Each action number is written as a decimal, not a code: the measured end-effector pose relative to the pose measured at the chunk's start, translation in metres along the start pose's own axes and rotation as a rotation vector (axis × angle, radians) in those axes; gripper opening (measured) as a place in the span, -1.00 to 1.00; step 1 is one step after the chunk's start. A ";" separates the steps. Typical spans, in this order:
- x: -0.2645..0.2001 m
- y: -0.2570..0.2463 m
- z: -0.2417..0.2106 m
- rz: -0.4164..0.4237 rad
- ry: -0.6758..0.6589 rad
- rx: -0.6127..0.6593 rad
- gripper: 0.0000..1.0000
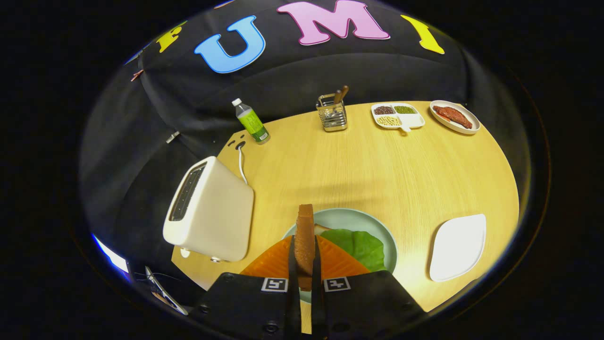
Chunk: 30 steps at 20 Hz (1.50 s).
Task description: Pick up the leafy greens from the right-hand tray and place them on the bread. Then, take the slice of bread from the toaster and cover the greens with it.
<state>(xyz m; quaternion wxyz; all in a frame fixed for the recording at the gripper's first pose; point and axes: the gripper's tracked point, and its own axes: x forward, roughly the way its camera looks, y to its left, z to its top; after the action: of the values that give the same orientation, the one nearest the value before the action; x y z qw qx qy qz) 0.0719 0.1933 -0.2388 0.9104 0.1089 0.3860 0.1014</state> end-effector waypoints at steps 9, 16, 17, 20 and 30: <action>0.001 -0.049 -0.013 -0.139 0.014 -0.072 0.19; -0.028 -0.076 0.020 -0.203 -0.129 -0.159 0.98; -0.037 -0.078 0.028 -0.205 -0.158 -0.163 0.98; -0.070 -0.084 0.058 -0.215 -0.263 -0.174 0.98; -0.240 -0.107 0.151 -0.266 -0.673 -0.258 0.98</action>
<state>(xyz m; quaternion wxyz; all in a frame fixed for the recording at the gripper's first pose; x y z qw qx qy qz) 0.0292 0.0086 -0.0025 0.9977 -0.0302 0.0604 -0.0112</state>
